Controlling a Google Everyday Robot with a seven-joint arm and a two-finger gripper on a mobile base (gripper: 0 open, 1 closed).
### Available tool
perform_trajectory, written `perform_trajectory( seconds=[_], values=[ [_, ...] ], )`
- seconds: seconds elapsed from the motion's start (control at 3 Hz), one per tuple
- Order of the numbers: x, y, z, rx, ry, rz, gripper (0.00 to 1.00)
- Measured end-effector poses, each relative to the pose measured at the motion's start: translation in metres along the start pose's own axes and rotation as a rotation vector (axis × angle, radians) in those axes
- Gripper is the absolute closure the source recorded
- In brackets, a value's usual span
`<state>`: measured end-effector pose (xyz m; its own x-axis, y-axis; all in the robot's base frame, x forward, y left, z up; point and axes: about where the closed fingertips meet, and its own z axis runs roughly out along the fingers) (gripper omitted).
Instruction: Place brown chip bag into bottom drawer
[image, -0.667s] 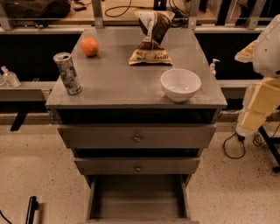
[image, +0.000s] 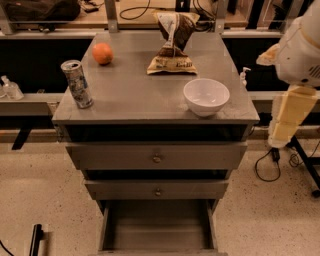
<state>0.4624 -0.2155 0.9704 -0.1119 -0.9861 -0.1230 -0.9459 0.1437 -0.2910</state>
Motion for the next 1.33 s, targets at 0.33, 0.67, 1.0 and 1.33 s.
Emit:
perform_trajectory(
  seconds=[0.33, 0.67, 1.0, 1.33],
  values=[
    [0.000, -0.021, 0.015, 0.099, 0.104, -0.240, 0.00],
    [-0.009, -0.040, 0.021, 0.162, 0.108, -0.363, 0.00],
    [-0.016, -0.050, 0.025, 0.149, 0.135, -0.446, 0.00],
    [-0.040, -0.083, 0.031, 0.157, 0.177, -0.618, 0.00]
  ],
)
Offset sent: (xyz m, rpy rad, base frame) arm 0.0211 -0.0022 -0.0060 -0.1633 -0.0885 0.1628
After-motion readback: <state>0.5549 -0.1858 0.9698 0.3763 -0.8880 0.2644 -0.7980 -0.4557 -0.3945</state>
